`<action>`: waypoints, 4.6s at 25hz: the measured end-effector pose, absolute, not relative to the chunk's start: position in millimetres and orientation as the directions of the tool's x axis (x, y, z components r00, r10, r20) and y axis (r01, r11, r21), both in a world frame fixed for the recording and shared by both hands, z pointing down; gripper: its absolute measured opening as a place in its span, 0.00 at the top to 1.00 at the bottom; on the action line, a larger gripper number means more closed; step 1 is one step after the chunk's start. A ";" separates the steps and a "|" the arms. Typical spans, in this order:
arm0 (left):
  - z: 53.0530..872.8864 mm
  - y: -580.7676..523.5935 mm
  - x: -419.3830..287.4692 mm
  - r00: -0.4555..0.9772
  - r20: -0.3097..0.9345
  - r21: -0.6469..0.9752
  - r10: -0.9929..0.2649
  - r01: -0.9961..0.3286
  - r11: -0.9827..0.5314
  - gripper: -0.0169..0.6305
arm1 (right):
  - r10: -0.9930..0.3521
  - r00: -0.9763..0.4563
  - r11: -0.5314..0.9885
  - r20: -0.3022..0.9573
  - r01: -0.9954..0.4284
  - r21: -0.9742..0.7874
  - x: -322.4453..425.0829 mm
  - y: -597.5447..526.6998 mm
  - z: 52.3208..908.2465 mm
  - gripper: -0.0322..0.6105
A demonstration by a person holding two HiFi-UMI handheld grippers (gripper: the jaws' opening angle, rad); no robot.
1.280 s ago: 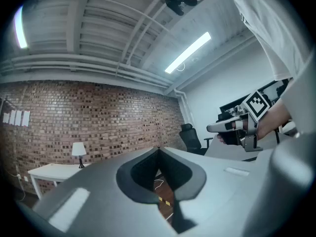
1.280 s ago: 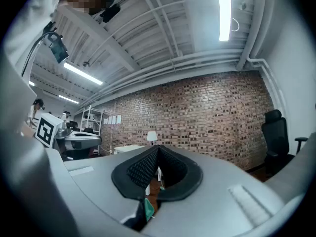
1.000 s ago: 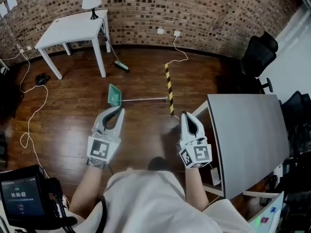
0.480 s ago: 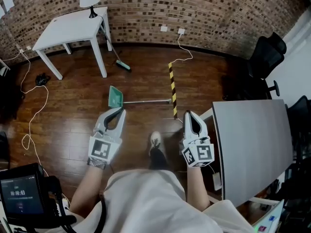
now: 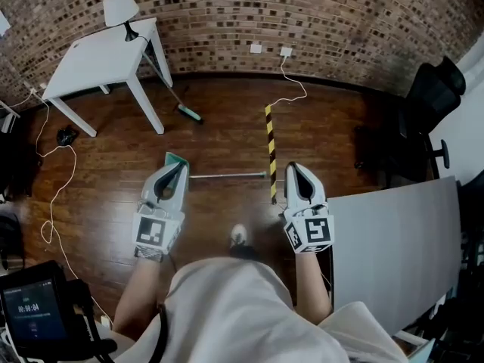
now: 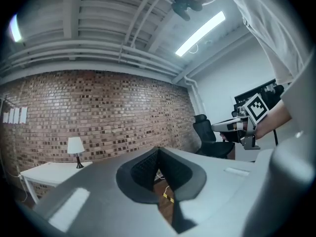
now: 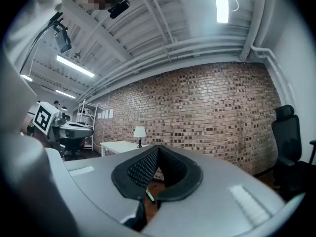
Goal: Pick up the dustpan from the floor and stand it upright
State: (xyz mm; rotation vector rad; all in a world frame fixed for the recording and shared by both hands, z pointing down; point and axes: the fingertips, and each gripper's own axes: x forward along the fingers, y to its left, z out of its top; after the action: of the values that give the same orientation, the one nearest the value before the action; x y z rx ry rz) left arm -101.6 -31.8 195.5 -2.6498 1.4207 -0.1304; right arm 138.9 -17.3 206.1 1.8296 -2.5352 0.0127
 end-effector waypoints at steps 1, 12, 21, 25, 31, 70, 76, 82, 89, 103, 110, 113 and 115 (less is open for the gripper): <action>190.9 -41.9 -96.1 0.548 0.017 -0.154 -0.836 -0.825 -0.544 0.97 | -0.947 -0.320 0.320 0.015 -0.947 0.008 144.7 -30.6 203.7 0.93; 218.7 -108.9 -102.1 0.520 0.055 -0.150 -0.852 -0.840 -0.522 0.97 | -0.941 -0.334 0.335 0.042 -0.942 0.013 145.4 -96.3 214.9 0.93; 225.8 -130.7 -108.6 0.546 0.044 -0.107 -0.837 -0.830 -0.547 0.97 | -0.951 -0.307 0.308 0.044 -0.951 0.024 122.4 -98.9 215.9 0.93; 230.9 -146.4 -119.9 0.568 0.056 -0.073 -0.821 -0.818 -0.570 0.97 | -0.974 -0.219 0.219 0.061 -0.976 0.003 127.8 -111.2 223.0 0.93; 246.2 -176.8 -131.0 0.615 0.078 -0.078 -0.785 -0.781 -0.620 0.97 | -0.987 -0.149 0.150 0.060 -0.989 0.013 126.4 -127.1 232.8 0.93; 741.5 -324.9 152.3 0.785 0.207 0.048 -0.584 -0.604 -0.795 0.97 | -0.952 -0.143 0.155 0.271 -0.988 0.022 283.8 -238.9 779.8 0.81; 864.1 -312.2 153.4 0.789 0.230 0.055 -0.570 -0.595 -0.802 0.97 | -0.939 -0.139 0.162 0.315 -0.986 0.049 284.4 -221.6 911.9 0.76; 945.8 -313.7 162.3 0.798 0.232 0.025 -0.555 -0.576 -0.817 0.97 | -0.922 -0.176 0.227 0.346 -0.967 0.114 282.3 -210.3 1010.1 0.70; 1015.6 -316.8 174.1 0.801 0.247 0.015 -0.546 -0.567 -0.824 0.97 | -0.900 -0.211 0.279 0.381 -0.951 0.132 291.2 -221.1 1113.3 0.67; 1081.7 -303.6 130.5 0.760 0.298 0.003 -0.578 -0.606 -0.795 0.97 | -0.884 -0.169 0.268 0.435 -0.948 0.175 278.0 -234.4 1207.4 0.65; 1106.0 -291.3 100.4 0.723 0.338 0.062 -0.603 -0.657 -0.752 0.90 | -0.883 -0.091 0.166 0.461 -0.978 0.126 289.7 -248.3 1216.9 0.83; 1114.6 -288.8 84.7 0.713 0.349 0.035 -0.608 -0.658 -0.752 0.82 | -0.887 -0.075 0.133 0.455 -0.986 0.097 291.0 -249.3 1211.2 0.83; 1122.1 -286.0 75.2 0.709 0.365 0.024 -0.604 -0.655 -0.755 0.77 | -0.897 -0.072 0.124 0.435 -0.988 0.091 292.7 -251.7 1200.2 0.83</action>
State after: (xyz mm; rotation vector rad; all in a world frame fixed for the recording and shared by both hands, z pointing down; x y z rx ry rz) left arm 75.2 -286.0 1122.1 -3.0430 1.1289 -0.5616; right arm 292.7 -251.7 1200.2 1.8244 -2.0241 0.3216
